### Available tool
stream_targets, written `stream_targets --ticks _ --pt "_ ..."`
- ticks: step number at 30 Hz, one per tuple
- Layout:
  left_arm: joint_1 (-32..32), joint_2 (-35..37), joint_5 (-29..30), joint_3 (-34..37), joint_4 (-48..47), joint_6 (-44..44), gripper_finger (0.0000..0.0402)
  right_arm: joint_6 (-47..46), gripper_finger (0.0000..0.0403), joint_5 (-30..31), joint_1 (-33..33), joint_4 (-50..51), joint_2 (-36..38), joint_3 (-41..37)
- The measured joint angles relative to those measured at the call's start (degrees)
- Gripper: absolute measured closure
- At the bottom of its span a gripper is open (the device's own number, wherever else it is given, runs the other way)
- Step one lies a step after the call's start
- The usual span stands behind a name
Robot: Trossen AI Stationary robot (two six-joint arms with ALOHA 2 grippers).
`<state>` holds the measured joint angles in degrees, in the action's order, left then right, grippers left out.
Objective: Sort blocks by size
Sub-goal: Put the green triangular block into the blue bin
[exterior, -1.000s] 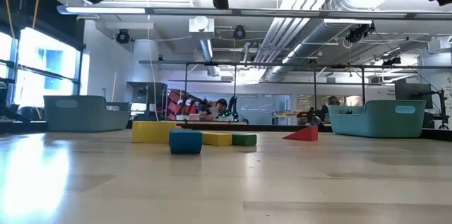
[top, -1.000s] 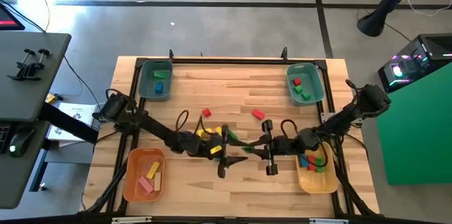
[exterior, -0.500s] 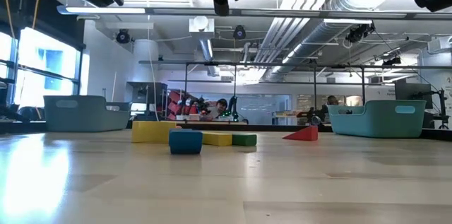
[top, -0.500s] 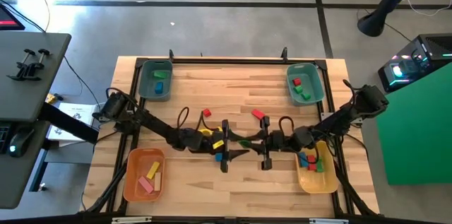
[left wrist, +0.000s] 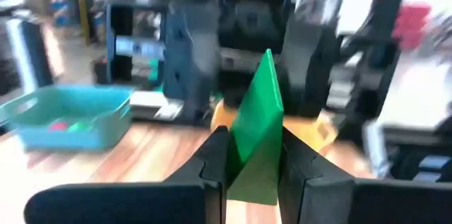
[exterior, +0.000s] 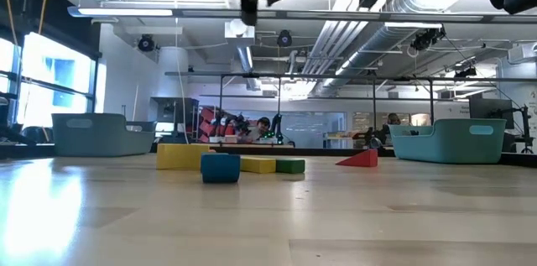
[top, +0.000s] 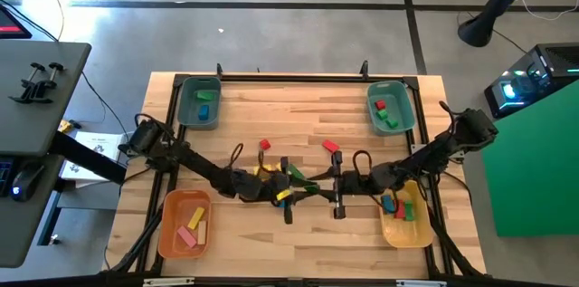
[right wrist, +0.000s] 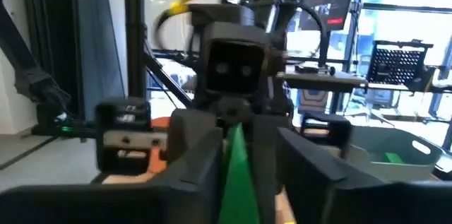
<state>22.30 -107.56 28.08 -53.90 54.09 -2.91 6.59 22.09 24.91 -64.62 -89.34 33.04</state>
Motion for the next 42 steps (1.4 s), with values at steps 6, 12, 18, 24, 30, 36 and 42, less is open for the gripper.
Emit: stream_targets --ticks 6,12,18,24,30,36,42 --pt "0.85 9.47 13.63 -4.34 -41.76 -10.56 0.0354 1.48 0.0207 8.78 1.44 11.75 8.25 0.00" --pt "-5.67 20.48 15.90 -11.34 -97.87 -38.82 0.0354 -0.58 0.0198 15.80 4.84 26.81 18.20 0.00" --pt "-28.74 24.68 4.81 -14.65 -134.36 -47.80 0.0354 -2.68 0.0198 15.20 7.06 30.93 19.57 0.00" --pt "-53.45 21.89 -4.44 -14.70 -129.42 -27.27 0.0354 -3.82 0.0197 14.96 7.10 31.43 19.25 -0.02" --pt "-66.17 16.97 -5.13 -14.70 -129.39 -20.16 0.0354 -5.14 0.0197 14.70 7.56 32.83 19.25 -0.02" --pt "-69.09 10.92 -6.10 -14.70 -129.49 -17.88 0.0343 -5.30 0.0197 14.57 7.50 33.17 19.23 -0.04" --pt "-69.72 4.65 -6.86 -14.70 -129.73 -15.78 0.0334 -7.26 0.0197 14.53 7.50 34.33 19.23 -0.04"
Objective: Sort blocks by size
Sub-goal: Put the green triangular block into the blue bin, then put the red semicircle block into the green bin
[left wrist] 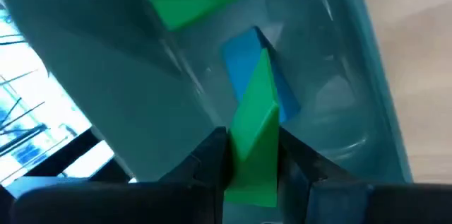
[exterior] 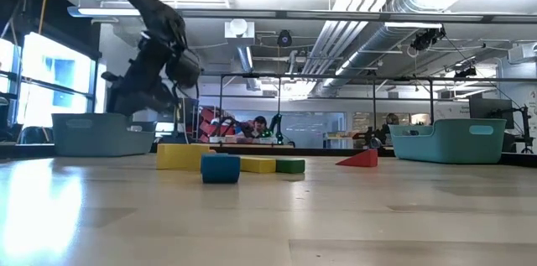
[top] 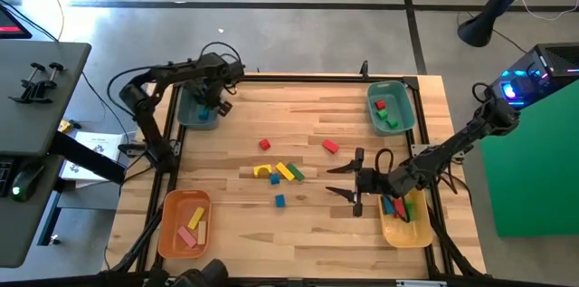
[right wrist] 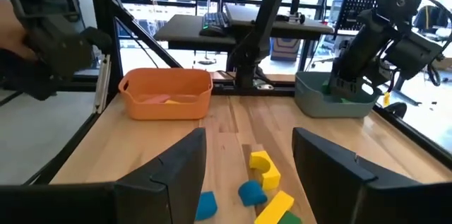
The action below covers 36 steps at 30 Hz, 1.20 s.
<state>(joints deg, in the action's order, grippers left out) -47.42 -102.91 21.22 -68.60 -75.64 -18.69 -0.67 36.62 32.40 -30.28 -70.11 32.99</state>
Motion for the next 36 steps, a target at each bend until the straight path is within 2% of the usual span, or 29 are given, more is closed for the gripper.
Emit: stream_targets --ticks 6,10,17,22,25,29,36 --pt "-0.61 -4.16 -2.54 0.02 -0.19 2.91 0.0327 -1.98 0.0197 0.00 0.27 1.09 0.00 0.00" --pt "-1.04 -4.14 -2.53 0.04 -0.19 3.85 0.0296 -1.96 0.0197 0.00 0.68 1.16 0.00 0.00" --pt "-2.96 -0.81 -3.13 -1.48 -4.20 2.56 0.0217 -1.95 0.0197 0.00 0.72 1.38 0.00 0.00" --pt "-1.72 4.11 -2.87 -7.09 -10.51 -0.49 0.0203 -1.92 0.0197 0.01 0.72 1.56 0.00 0.00" --pt "1.49 9.57 -2.76 -9.74 -8.13 -1.65 0.0203 -1.96 0.0197 0.02 0.72 2.39 0.00 -0.01" --pt "9.24 18.54 -1.73 -9.20 1.76 -2.35 0.0202 -4.09 0.0197 0.00 0.72 5.27 0.00 -0.02" --pt "30.67 31.09 2.70 2.44 28.21 -2.03 0.0202 -6.84 0.0197 1.45 0.24 10.46 -0.02 -0.02"
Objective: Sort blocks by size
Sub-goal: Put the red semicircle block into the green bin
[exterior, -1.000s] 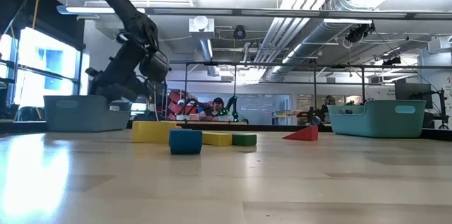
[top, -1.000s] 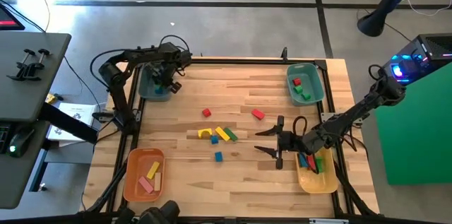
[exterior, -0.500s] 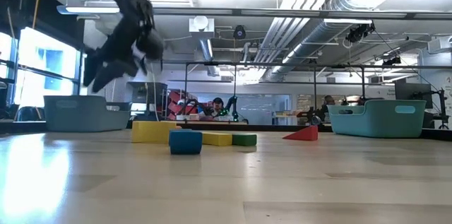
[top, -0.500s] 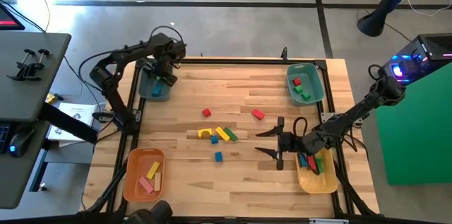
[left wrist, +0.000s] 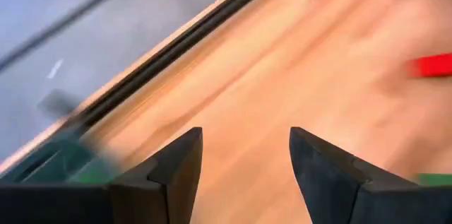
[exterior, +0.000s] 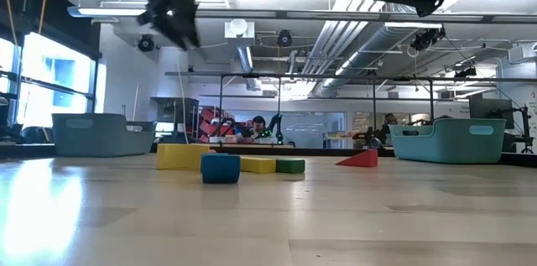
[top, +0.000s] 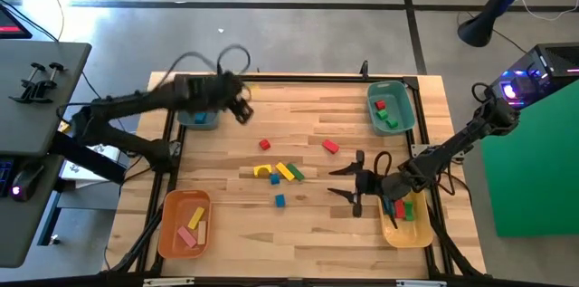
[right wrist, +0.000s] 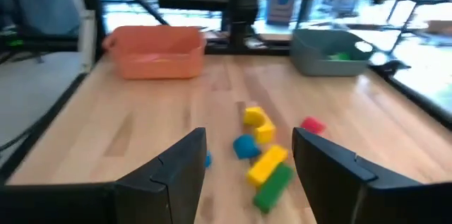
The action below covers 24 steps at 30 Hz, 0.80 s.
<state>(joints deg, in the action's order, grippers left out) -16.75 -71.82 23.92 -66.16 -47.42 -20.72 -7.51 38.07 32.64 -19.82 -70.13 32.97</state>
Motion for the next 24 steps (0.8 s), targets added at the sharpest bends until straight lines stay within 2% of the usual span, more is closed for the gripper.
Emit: stream_targets --ticks 5,9,13,16,19,21,24 --pt "14.11 2.41 6.14 11.99 27.35 5.07 0.0202 3.46 0.0197 8.67 -0.96 -0.47 0.00 0.00" --pt "20.88 0.33 8.19 21.03 53.72 15.61 0.0202 6.04 0.0197 6.86 -5.18 0.77 0.00 -0.04" --pt "23.83 -4.54 8.20 27.92 74.32 24.33 0.0202 7.66 0.0197 6.24 -11.54 1.53 -0.47 -0.08" --pt "23.93 -8.44 8.48 30.14 82.37 27.68 0.0202 10.08 0.0197 5.97 -16.42 1.88 -0.76 -0.09" --pt "23.05 -12.40 9.77 30.65 86.16 27.78 0.0202 11.45 0.0197 3.77 -21.48 1.79 -0.76 -0.09" --pt "22.11 -14.83 9.86 30.67 88.06 25.47 0.0202 10.41 0.0197 -1.80 -25.54 1.90 -0.76 -0.09" --pt "20.86 -18.59 9.45 30.56 89.70 21.86 0.0202 6.05 0.0197 -13.38 -31.54 1.88 -1.41 -0.09"
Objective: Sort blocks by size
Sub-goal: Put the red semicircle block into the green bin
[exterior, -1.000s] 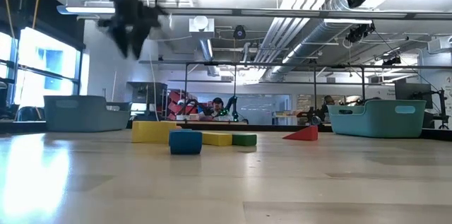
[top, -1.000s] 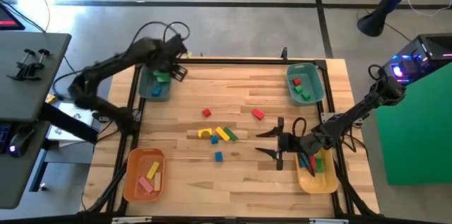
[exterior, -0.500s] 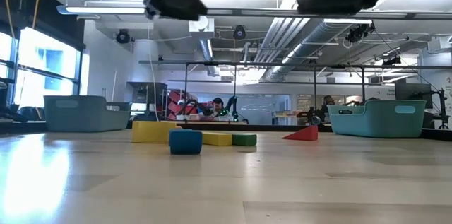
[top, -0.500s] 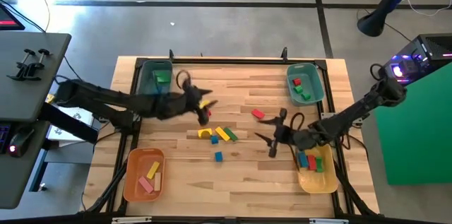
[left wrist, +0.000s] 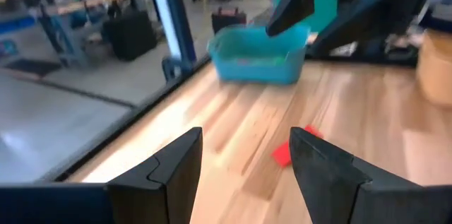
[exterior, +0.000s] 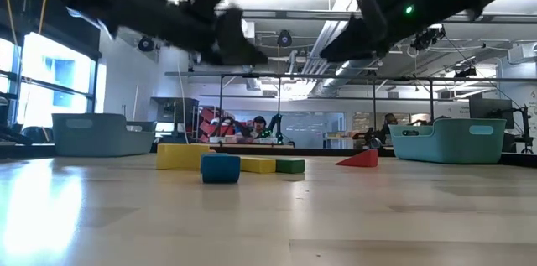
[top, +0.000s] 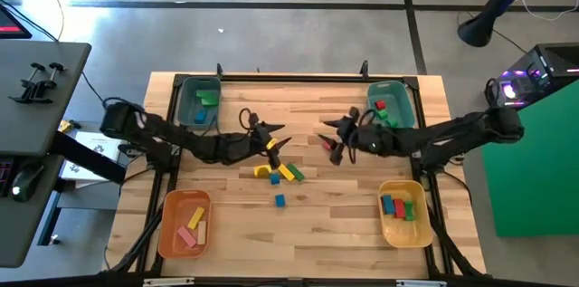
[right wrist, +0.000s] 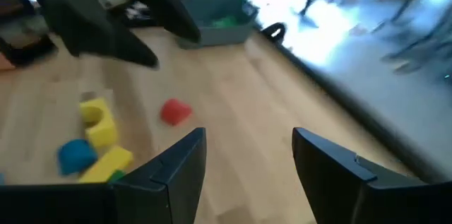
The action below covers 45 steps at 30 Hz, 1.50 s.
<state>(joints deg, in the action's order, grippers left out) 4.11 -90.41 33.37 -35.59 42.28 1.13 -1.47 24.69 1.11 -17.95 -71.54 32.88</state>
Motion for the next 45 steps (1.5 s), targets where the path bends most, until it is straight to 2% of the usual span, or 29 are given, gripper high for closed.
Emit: stream_targets --ticks 3,6,10,12,14,16,19,22,23,27,31,33,36,41,45 --pt "-1.09 -3.11 -0.02 -0.02 -0.03 -1.31 0.0202 -2.79 0.0197 -6.05 -4.15 0.10 -1.97 0.00" --pt "-2.08 -5.16 1.51 -0.07 -1.80 -7.14 0.0202 -4.57 0.0197 -6.75 -5.69 -0.23 -4.74 0.00" --pt "-3.53 -4.52 2.73 -0.09 -14.06 -18.66 0.0202 -8.56 0.0197 -6.80 -4.61 -0.27 -8.80 0.00" --pt "-3.86 -1.70 2.43 -0.09 -22.48 -23.58 0.0202 -10.40 0.0197 -6.88 -3.14 -0.83 -10.69 -0.04" --pt "-3.72 2.50 -0.78 -0.26 -30.79 -24.16 0.0202 -11.81 0.0197 -6.78 -1.37 -1.69 -11.68 -0.04" --pt "-2.56 7.25 -6.36 -0.71 -40.28 -17.64 0.0203 -12.70 0.0197 -6.30 0.73 -2.62 -11.99 -0.04" --pt "0.38 12.72 -11.99 -1.10 -49.73 -2.18 0.0209 -13.10 0.0197 -5.67 4.06 -3.79 -11.80 -0.04" --pt "1.75 15.10 -16.33 -0.79 -52.54 14.53 0.0213 -13.65 0.0197 -5.59 7.76 -7.45 -11.61 -0.04" --pt "1.89 15.23 -17.87 -0.75 -52.63 17.76 0.0213 -13.80 0.0197 -5.62 9.18 -9.14 -11.61 -0.04" --pt "-1.24 13.70 -19.92 -1.48 -49.13 16.77 0.0211 -13.47 0.0197 -5.07 14.38 -15.23 -11.61 -0.04" --pt "-6.96 10.86 -31.30 -3.72 -51.87 19.60 0.0211 -12.08 0.0197 -1.61 19.19 -18.32 -11.61 0.00" --pt "-9.58 9.08 -34.76 -5.98 -54.82 21.75 0.0211 -11.18 0.0197 0.26 20.87 -18.41 -11.61 -0.01" --pt "-13.14 5.94 -34.75 -9.66 -58.69 24.41 0.0211 -9.63 0.0197 2.22 22.28 -18.14 -11.61 0.00" --pt "-16.24 0.11 -39.91 -14.97 -64.06 29.87 0.0209 -7.65 0.0197 2.36 21.53 -17.91 -11.61 0.00" --pt "-17.99 -5.30 -39.94 -17.81 -68.38 33.53 0.0187 -7.48 0.0197 2.42 19.99 -17.79 -11.61 0.00"
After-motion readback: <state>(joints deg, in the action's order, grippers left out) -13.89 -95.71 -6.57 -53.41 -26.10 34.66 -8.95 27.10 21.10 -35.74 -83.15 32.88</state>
